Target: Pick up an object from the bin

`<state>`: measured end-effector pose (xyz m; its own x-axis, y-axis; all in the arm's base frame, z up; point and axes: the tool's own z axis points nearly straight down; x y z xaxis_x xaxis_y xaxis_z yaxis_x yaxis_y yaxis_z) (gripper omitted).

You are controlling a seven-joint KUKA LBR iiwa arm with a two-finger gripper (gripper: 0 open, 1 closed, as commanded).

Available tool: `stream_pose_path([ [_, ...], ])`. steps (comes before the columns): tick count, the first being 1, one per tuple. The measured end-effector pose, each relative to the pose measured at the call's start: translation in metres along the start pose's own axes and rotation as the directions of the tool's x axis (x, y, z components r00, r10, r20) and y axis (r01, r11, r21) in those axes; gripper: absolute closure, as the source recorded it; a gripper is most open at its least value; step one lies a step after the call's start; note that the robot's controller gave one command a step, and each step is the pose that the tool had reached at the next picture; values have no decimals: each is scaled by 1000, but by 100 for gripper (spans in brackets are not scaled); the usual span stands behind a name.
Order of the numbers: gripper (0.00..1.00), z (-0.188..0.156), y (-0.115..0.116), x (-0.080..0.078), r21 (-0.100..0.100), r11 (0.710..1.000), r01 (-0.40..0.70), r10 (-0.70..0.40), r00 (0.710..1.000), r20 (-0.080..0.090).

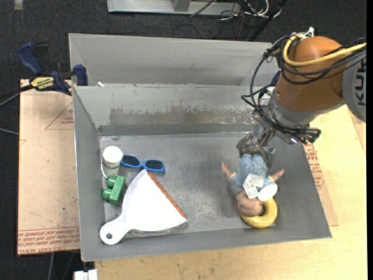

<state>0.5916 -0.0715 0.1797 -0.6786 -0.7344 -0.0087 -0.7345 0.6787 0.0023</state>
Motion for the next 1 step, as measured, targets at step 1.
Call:
stream_pose_path([
  [1, 100, 16, 28, 13, 27, 999, 17, -17, 1000, 18],
])
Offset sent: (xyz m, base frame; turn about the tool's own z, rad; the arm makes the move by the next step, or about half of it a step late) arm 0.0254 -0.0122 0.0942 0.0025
